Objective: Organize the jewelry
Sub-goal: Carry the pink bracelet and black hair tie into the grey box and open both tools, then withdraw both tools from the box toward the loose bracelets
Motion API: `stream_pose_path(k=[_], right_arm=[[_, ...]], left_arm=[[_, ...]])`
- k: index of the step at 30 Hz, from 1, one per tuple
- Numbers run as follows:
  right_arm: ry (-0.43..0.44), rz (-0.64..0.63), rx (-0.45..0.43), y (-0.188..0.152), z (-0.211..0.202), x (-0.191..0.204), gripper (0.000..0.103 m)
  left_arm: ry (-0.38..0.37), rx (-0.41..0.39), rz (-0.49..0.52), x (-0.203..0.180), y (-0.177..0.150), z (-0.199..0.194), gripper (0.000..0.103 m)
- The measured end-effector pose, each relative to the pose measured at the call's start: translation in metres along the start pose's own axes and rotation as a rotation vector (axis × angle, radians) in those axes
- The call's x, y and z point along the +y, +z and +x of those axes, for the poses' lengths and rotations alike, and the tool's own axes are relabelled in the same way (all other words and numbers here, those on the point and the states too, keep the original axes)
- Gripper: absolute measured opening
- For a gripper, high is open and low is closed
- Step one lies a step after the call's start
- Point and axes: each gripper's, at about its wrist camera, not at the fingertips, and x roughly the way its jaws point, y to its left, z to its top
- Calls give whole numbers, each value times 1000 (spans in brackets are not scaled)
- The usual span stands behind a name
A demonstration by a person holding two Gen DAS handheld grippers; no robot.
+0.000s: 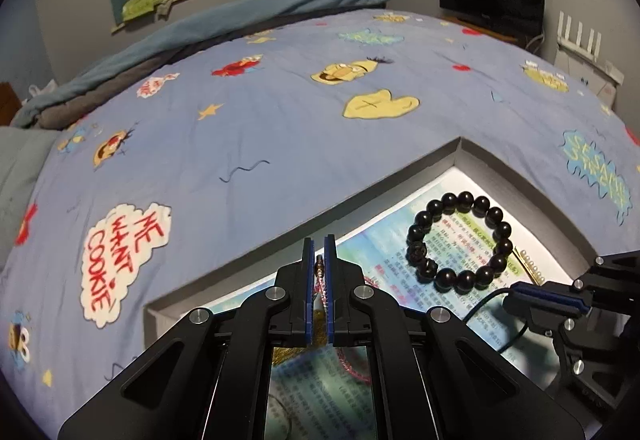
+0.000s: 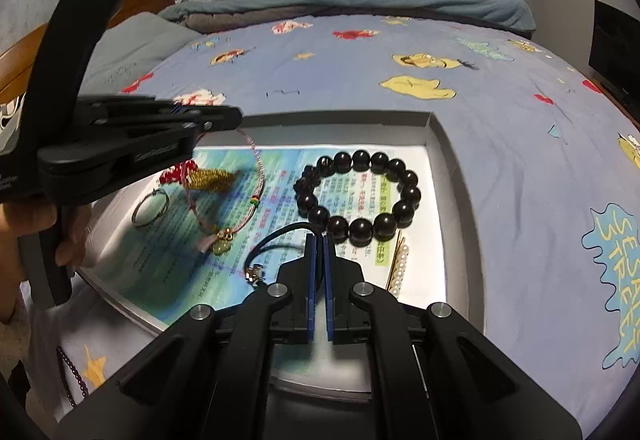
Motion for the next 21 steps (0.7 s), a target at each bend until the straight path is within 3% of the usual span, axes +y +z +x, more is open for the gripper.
stream_pose_path(k=[5,8,9,12,14,17,21], right_arm=[[-23,18,10,-2,3,-4,3],[-23,24,3,-2,1,-7,5],[-25,26,0,-2,0,-7,7],[-33,32,-15,-2,-4,-9,17],[-41,36,-25,-3,-9,-9,20],[-52,48,-40,-3,-17,-10,36],[-62,60,-50,-4,-26,-10,45]], left_arm=[[13,9,20,-4,2,5,7],[33,-11,15,-2,1,-1,33],[34,-16,10,-2,1,-2,34],[28,-24,-19,2,-1,-10,39],[28,-32,-38,5,-5,-18,52],[31,-52,-53,6,-12,-31,62],[47,-77,-61,7,-24,-51,72]])
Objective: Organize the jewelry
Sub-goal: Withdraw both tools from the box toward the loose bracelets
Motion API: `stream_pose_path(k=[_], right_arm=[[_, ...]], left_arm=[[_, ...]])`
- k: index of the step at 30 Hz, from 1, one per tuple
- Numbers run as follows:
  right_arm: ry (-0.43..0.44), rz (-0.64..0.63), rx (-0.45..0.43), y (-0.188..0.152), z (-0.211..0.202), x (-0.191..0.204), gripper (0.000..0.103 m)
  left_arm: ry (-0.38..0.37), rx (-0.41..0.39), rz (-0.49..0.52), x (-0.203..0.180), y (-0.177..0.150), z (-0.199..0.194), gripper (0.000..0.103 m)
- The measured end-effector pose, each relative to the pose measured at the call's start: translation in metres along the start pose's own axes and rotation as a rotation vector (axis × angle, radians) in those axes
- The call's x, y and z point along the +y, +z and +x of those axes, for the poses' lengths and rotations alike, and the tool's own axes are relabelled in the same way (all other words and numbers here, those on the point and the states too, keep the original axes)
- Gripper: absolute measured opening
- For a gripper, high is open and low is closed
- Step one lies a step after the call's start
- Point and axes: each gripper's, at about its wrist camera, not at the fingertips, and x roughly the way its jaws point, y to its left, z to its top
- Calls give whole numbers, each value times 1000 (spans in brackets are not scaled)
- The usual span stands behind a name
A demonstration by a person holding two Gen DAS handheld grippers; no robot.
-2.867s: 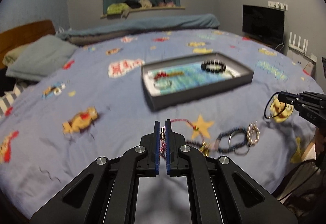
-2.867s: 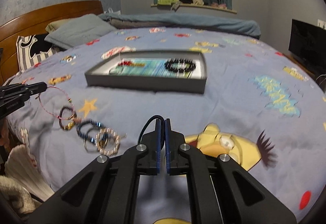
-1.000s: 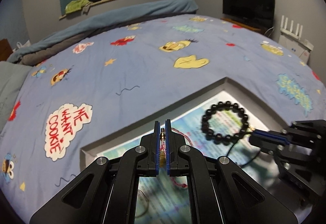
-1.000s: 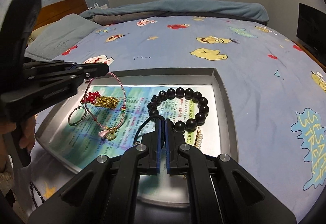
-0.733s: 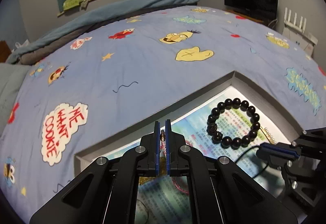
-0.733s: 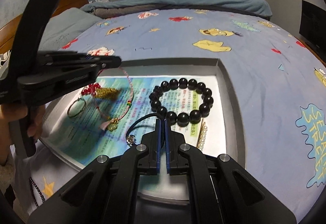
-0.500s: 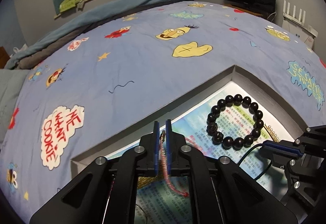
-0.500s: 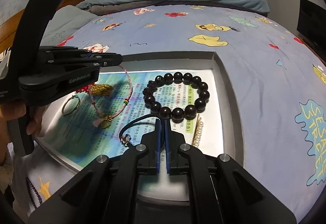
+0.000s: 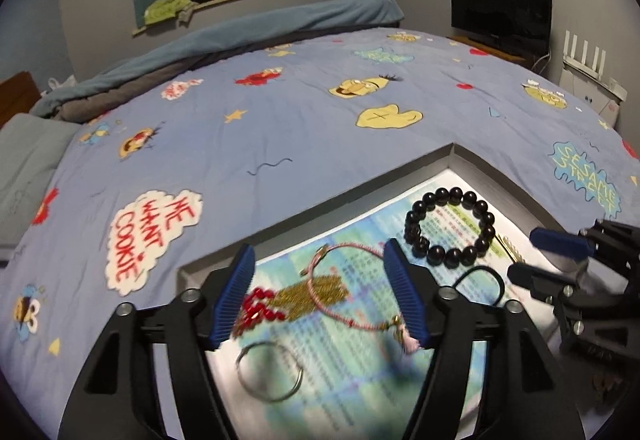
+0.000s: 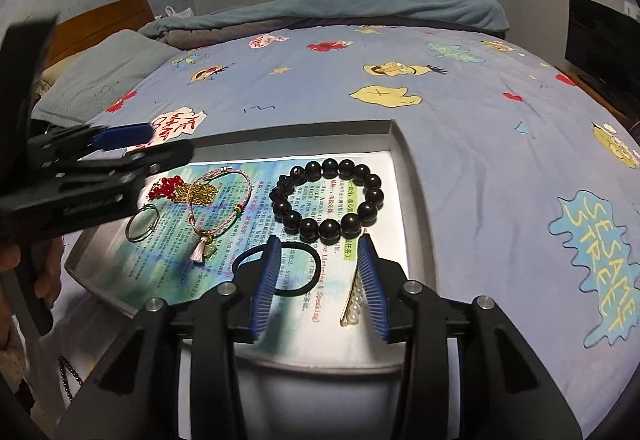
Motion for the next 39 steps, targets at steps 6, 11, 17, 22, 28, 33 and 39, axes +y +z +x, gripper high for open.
stream_pose_path(k=[6,11,17,22,28,33,39], right_arm=[[-16,-2,-32,-1,-23,5,67],[-13,-11,-47,-2,-40,9,78],[-24,-23,-68,-7,-58,13,91],[-33,-35,-88,-10,-72,14,97],[-46,-46,-87,-19,-84,15,97],[-54,-56,-96,-29,-98,12,97],[-60,-44,-100,-44,-113,2,97]], left_arm=[[0,-34,-50,8,-12,-33,80],[21,-71,-78,11,-22,-61,91],[42,-101,-91,13,-30,-91,94],[57,-124,-96,11,-41,-114,95],[50,-133,-137,16,-60,-138,96],[86,-134,-146,20,-78,-155,96],[104,-115,-193,25,-106,-168,97]])
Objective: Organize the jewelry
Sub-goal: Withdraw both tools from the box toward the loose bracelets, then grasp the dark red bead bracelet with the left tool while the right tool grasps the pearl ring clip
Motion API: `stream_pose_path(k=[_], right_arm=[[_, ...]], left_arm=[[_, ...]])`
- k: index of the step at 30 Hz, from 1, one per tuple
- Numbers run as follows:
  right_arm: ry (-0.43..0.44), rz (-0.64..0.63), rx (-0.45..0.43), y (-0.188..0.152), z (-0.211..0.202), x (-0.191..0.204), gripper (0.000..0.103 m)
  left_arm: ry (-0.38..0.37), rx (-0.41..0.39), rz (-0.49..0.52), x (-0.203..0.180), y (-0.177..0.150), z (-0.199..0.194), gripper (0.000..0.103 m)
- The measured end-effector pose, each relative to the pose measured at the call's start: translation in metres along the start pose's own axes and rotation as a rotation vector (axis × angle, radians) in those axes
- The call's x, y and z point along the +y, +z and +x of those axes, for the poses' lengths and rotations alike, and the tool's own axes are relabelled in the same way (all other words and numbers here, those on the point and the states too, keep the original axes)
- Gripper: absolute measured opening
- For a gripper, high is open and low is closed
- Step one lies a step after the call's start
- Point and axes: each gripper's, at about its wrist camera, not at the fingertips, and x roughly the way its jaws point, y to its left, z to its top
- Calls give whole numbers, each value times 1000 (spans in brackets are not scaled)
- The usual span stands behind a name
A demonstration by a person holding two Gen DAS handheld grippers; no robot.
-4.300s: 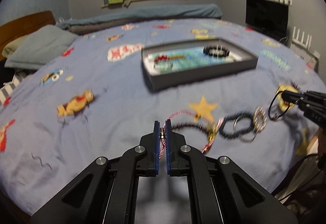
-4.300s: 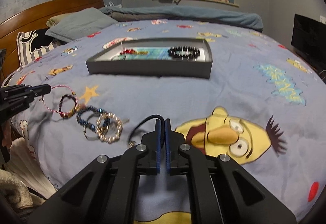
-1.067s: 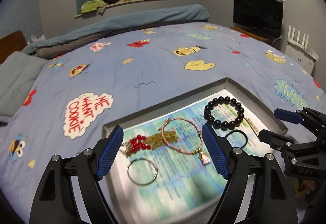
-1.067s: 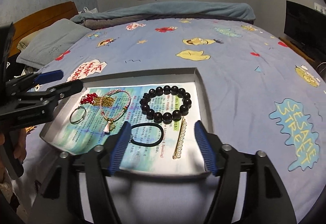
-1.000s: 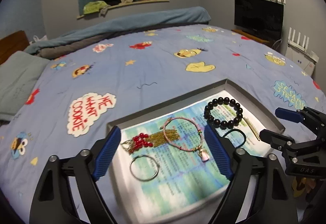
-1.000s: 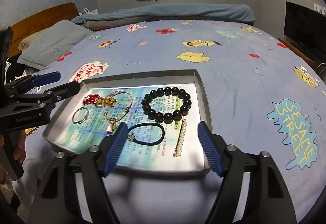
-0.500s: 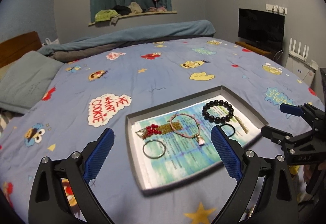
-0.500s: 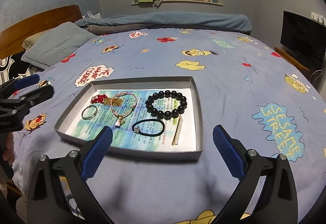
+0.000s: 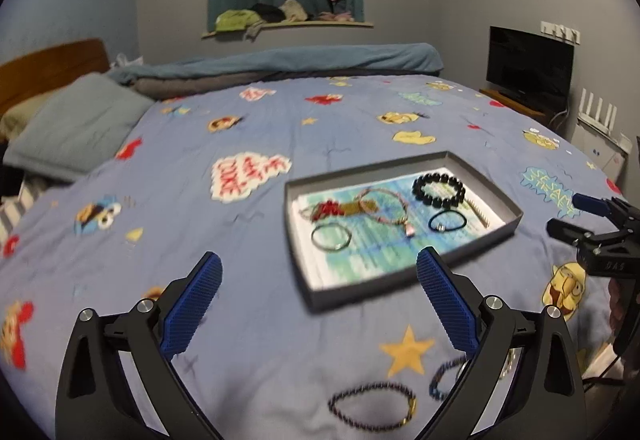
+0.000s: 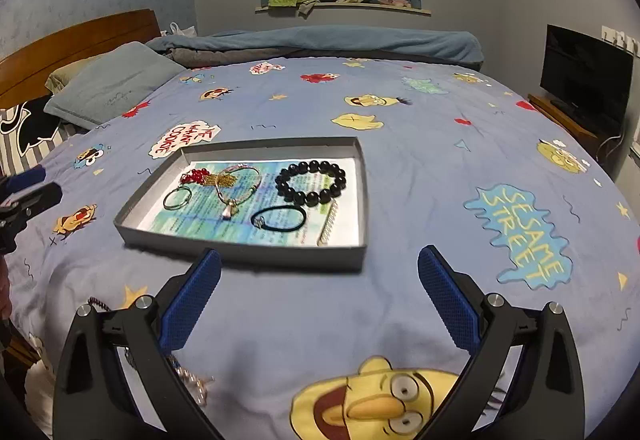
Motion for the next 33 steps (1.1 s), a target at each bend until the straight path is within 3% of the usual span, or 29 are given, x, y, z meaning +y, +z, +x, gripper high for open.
stream_pose_path(k=[12,27,29,33], right_arm=[[18,-43,-47,-49,-25,6,97],[166,-151,20,-112,-12,64,97],[179,-163,29,-116,-10,70,94],[185,-193,42,-121,-4,80,78]], left_arm=[[58,117,-46,1,-89,2,97],[36,137,-21,-14,-123,9,97],[40,134,-14,-15,-124,9,97],[37,124,-5,-17,-125,8,97]])
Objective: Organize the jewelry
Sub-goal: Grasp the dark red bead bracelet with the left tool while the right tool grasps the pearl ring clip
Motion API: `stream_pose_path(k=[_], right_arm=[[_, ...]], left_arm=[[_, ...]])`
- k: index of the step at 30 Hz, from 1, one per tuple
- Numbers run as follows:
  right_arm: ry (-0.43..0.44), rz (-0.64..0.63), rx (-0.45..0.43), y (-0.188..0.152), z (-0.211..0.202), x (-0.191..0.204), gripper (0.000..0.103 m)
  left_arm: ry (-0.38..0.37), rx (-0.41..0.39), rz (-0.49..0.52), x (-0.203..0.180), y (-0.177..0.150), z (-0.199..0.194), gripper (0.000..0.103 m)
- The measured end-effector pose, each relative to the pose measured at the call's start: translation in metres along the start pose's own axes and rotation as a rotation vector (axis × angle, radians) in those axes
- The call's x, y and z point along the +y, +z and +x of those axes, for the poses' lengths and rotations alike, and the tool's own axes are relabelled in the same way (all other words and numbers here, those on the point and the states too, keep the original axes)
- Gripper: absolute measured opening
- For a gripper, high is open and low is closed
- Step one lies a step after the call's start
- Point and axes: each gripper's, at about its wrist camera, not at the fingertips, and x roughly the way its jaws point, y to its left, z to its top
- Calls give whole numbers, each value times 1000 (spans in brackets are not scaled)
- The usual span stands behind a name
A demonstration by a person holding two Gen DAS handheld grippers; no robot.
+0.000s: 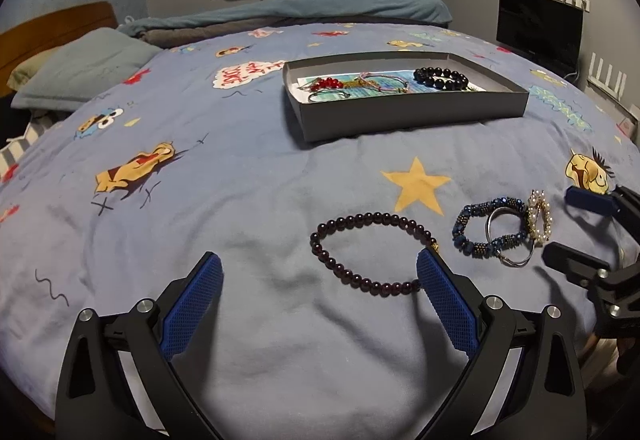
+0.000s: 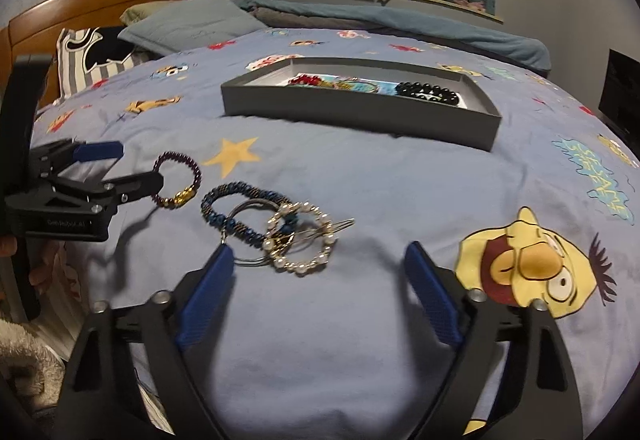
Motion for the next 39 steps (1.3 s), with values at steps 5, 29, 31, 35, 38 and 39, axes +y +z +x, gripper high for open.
stream_pose_path(k=[5,29,31,35,38,39], right_arm=[[2,2,5,1,8,3,65],[-15,61,-44,4,-2,-16,41],[-17,62,-46,5,-2,-18,41],[-25,71,-48,5,-3,-22,41],[-27,75,-53,5,-3,-24,41],[-28,75,-54,6,-4,-25,41]], left_arm=[[-6,1,-7,0,0,1,97],[-35,65,37,-3,7,25,54],[-36,63,34,-1,9,23,36],[-22,62,39,5,12,21,12],[-28,32,35,8,14,14,8],[-35,16,37,8,15,11,8]])
